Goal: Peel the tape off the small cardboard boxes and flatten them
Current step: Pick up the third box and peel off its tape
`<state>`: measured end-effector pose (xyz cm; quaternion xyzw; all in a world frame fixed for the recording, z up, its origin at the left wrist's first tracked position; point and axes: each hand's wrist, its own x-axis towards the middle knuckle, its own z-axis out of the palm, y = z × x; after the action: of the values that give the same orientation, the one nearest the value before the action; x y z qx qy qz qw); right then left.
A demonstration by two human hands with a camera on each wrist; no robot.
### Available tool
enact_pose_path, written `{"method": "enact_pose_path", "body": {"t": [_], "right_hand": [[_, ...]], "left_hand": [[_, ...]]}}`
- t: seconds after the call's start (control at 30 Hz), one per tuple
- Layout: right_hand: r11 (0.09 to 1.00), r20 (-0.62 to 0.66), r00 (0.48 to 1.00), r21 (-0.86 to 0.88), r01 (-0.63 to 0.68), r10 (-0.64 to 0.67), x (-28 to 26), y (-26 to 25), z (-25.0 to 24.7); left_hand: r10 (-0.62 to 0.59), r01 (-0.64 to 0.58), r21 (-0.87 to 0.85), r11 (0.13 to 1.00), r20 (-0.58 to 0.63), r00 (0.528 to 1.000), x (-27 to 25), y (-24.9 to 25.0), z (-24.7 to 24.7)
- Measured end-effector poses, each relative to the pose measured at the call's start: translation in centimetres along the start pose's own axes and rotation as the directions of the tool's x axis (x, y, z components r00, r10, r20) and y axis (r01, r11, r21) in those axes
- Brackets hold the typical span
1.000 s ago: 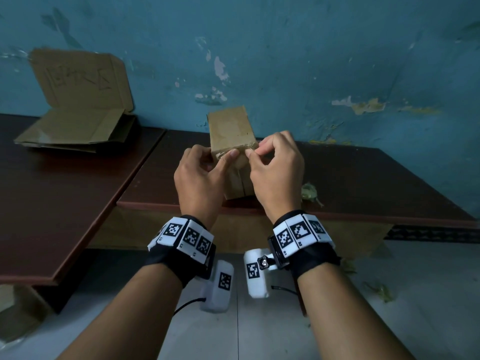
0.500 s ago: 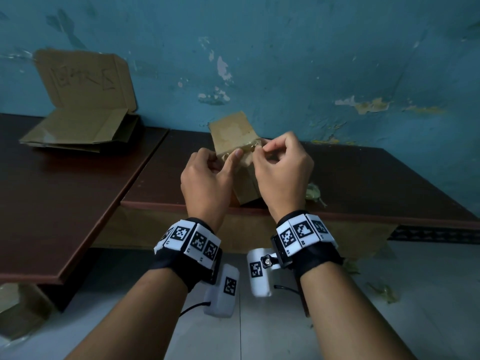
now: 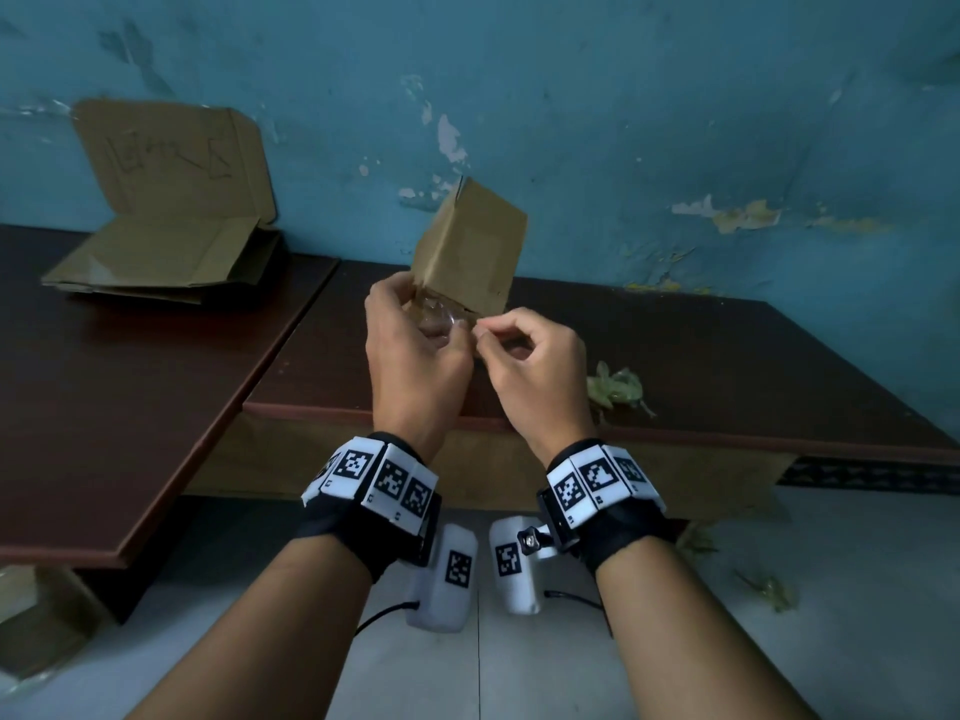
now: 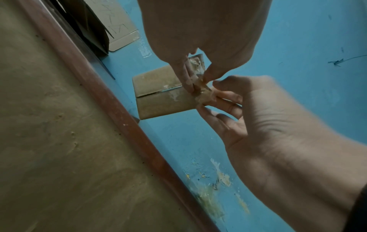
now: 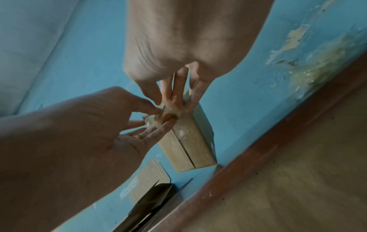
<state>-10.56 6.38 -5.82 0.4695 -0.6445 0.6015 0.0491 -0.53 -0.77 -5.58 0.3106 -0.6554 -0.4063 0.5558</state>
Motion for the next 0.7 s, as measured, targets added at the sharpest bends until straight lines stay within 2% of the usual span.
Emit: {"method": "enact_pose_path", "body": {"t": [0.1,0.3,0.43,0.53,0.7], "right_hand": [[0.999,-0.02,0.999,-0.032,0.038,-0.038,0.2,0.2,0.1],[0.985,-0.071,0.993,-0.15,0.086,-0.098,0.5,0.2,0.4],[0.994,-0.111,0.992,-0.103,0.047,-0.058,0.7,-0.1,0.5],[0.999,-0.118,0.993,0.027,-0.024,0.027,1.0,-0.5,0.4],[0.984,-0.102,0.988,0.147,-0.098,0.113,1.4,-1.0,-0.6]], "left_hand": [[-0.018,0.019,-0.058,0.998,0.013,1.0,0.2,-0.4,0.0],[-0.004,0.007,-0.07,0.997,0.039,0.999,0.1,-0.3,0.0],[0.022,-0.014,-0.082,0.996,0.089,0.996,-0.1,-0.3,0.2],[0.097,-0.095,-0.018,0.995,0.146,0.985,-0.2,-0.6,0.5],[0.197,-0.209,0.094,0.973,0.117,0.973,-0.2,-1.1,0.8]]}}
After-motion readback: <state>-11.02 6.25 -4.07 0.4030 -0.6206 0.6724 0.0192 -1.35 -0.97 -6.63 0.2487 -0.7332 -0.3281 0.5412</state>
